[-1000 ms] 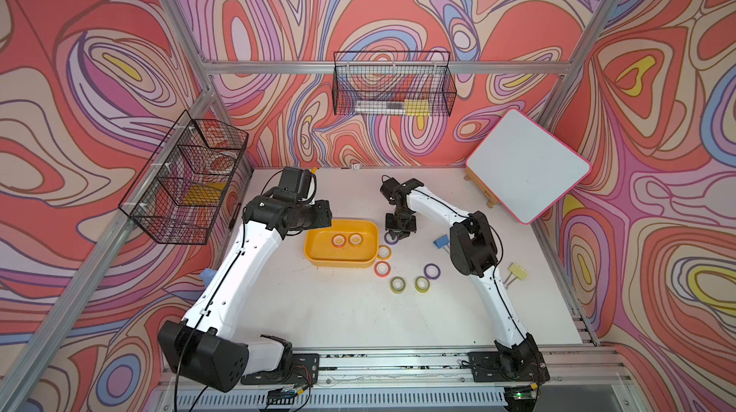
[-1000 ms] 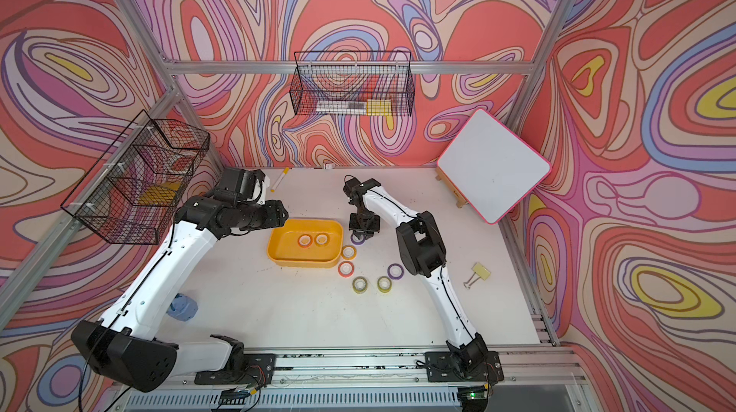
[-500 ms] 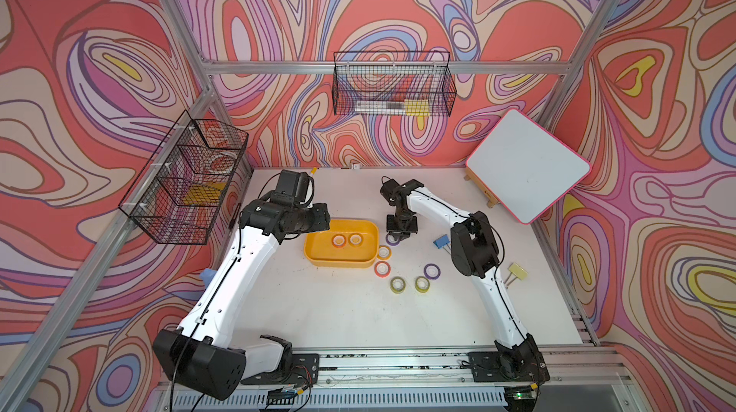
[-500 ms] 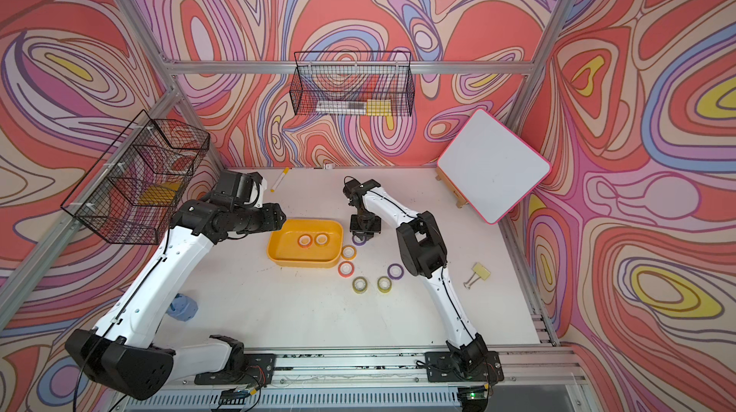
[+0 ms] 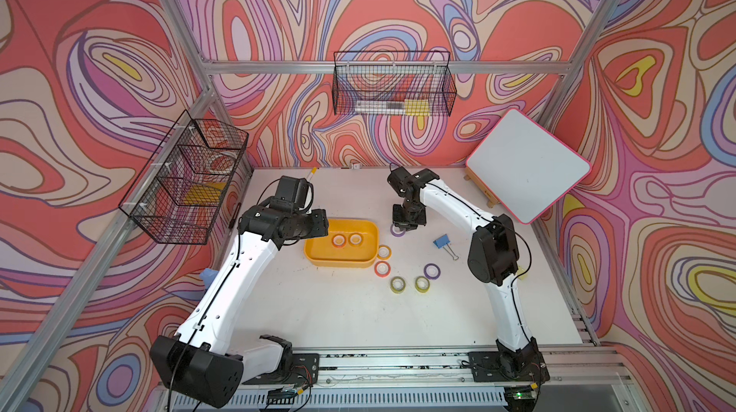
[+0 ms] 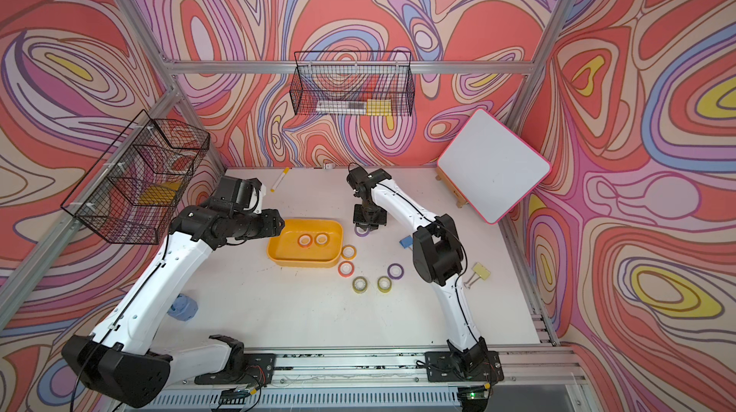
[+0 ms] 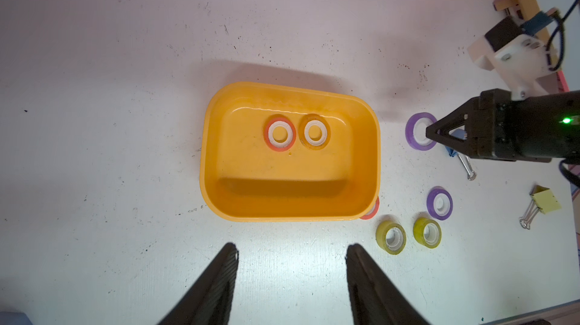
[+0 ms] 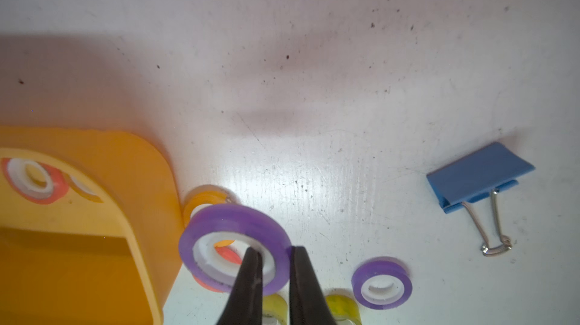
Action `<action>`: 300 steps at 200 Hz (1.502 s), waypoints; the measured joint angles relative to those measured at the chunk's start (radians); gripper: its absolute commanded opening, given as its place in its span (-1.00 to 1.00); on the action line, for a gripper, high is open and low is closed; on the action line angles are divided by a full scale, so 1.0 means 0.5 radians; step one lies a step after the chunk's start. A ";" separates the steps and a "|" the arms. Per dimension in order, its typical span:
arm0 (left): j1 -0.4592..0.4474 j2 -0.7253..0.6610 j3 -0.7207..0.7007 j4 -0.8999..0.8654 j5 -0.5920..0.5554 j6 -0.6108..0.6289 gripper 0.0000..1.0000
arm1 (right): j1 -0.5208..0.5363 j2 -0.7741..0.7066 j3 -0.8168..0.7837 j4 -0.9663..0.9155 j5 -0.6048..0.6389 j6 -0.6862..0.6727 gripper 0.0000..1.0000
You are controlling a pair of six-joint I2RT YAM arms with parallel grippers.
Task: Put the transparent tape into the storage box
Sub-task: Pick up the tape from the center of the board, then place the tape in the storage box.
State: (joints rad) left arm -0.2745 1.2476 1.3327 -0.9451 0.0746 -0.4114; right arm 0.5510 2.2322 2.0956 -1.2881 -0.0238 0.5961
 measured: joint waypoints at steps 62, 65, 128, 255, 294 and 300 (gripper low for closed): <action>0.000 -0.006 -0.035 0.000 -0.015 -0.010 0.21 | 0.076 0.034 0.546 -0.101 -0.074 -0.169 -0.72; 0.000 -0.006 -0.035 -0.001 -0.015 -0.010 0.20 | 0.086 0.040 0.569 -0.106 -0.079 -0.182 -0.72; 0.000 -0.034 -0.035 -0.014 -0.047 -0.010 0.21 | 0.371 0.214 0.690 -0.160 -0.219 -0.406 -0.69; 0.000 -0.076 -0.091 -0.027 -0.053 -0.007 0.21 | 0.433 0.498 0.690 -0.104 -0.269 -0.472 -0.68; 0.000 -0.100 -0.100 -0.027 -0.055 -0.007 0.22 | 0.443 0.551 0.689 -0.081 -0.267 -0.472 -0.67; 0.000 -0.105 -0.103 -0.028 -0.056 -0.006 0.22 | 0.444 0.552 0.689 -0.076 -0.266 -0.472 -0.67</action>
State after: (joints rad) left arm -0.2745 1.1950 1.2812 -0.9592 0.0467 -0.4145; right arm 0.7731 2.5084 2.4401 -1.3262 -0.1570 0.3603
